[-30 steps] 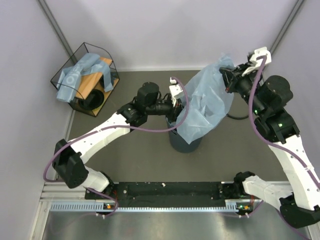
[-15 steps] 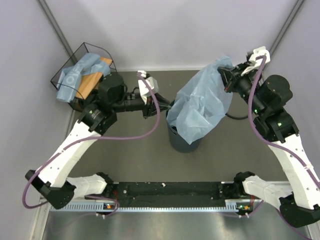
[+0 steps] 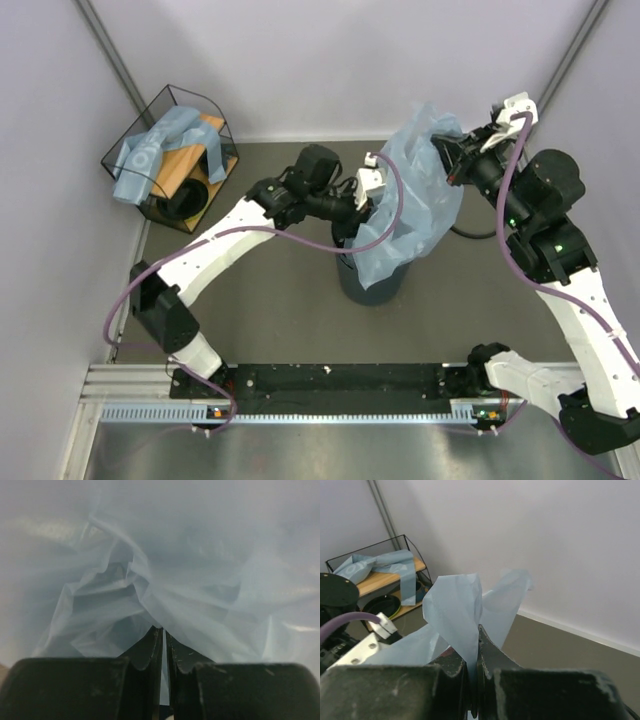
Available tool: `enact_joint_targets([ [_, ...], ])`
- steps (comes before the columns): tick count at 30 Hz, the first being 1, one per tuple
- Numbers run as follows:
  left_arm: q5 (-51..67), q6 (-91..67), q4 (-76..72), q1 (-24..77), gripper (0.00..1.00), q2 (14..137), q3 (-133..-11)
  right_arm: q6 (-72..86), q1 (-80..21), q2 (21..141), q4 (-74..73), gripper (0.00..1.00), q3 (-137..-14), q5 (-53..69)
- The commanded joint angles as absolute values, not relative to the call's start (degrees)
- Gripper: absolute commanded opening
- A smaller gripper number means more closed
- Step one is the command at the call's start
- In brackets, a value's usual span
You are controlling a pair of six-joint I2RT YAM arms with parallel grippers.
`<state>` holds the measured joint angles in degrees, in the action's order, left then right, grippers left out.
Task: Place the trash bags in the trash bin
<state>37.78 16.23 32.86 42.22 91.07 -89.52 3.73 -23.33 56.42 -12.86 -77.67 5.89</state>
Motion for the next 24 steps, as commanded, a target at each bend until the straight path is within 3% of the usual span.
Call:
enact_joint_targets([
  [1,37.09,18.36,40.83,42.19,0.13,93.34,-97.28,5.36,-22.68,56.86,-10.72,0.00,-79.37,9.40],
  [9,47.54,9.23,33.49,25.34,0.56,78.69,-93.17,7.82,-22.68,55.64,-10.81,0.00,-75.24,17.03],
  [14,53.33,11.59,33.05,21.71,0.80,71.12,-89.04,9.05,-22.59,56.34,-10.20,0.00,-72.61,18.98],
  [18,56.34,13.09,32.17,26.51,0.85,66.46,-87.28,9.58,-22.67,58.00,-8.18,0.00,-71.72,18.99],
  [24,40.47,21.00,31.82,45.92,0.84,65.73,-89.47,11.07,-22.68,60.12,-5.20,0.00,-75.50,16.10],
])
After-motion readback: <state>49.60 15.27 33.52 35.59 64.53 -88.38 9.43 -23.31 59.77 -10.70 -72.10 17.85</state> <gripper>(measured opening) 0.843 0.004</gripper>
